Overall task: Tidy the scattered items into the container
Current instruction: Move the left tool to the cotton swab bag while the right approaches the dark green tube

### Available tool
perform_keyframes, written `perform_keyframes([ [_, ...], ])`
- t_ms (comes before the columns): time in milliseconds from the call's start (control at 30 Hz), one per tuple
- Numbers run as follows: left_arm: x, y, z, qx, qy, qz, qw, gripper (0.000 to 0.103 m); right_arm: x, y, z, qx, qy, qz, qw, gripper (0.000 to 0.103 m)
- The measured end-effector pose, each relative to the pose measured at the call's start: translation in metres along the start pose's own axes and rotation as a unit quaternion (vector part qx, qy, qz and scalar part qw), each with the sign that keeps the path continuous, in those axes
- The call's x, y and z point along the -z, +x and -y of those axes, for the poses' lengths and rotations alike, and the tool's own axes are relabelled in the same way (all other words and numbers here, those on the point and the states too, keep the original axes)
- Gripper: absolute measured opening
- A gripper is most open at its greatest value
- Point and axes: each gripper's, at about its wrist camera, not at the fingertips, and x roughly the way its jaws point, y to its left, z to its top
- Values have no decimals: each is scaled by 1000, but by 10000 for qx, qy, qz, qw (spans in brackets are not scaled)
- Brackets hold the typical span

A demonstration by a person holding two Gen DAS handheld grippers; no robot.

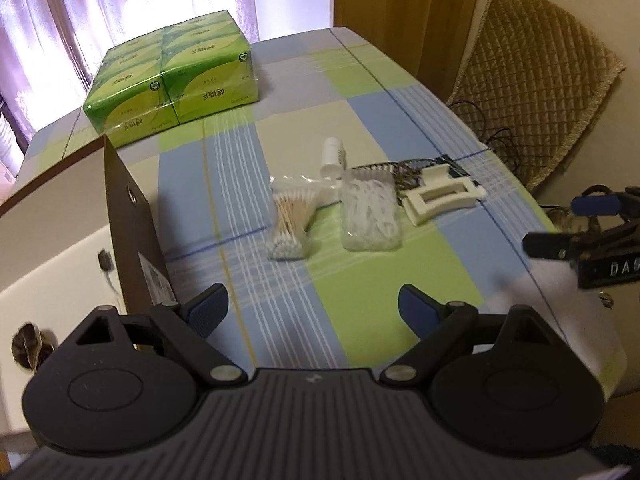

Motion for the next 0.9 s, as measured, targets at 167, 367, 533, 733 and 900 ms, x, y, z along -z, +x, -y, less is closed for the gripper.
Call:
perform_keyframes([
  [167, -25, 30, -4, -101, 157, -78, 9998, 79, -21, 29, 23, 78, 80, 114, 9999, 103],
  [367, -52, 65, -10, -92, 258, -208, 9994, 78, -44, 70, 46, -57, 235, -37, 9997, 70],
  [533, -63, 93, -18, -94, 267, -430, 9987, 66, -58, 97, 50, -54, 70, -140, 9999, 53],
  [733, -69, 119, -25, -34, 325, -689, 9971, 59, -69, 124, 54, -57, 24, -432, 9990, 53],
  [900, -72, 137, -24, 77, 409, -847, 9955, 52, -72, 136, 55, -90, -50, -588, 9982, 44],
])
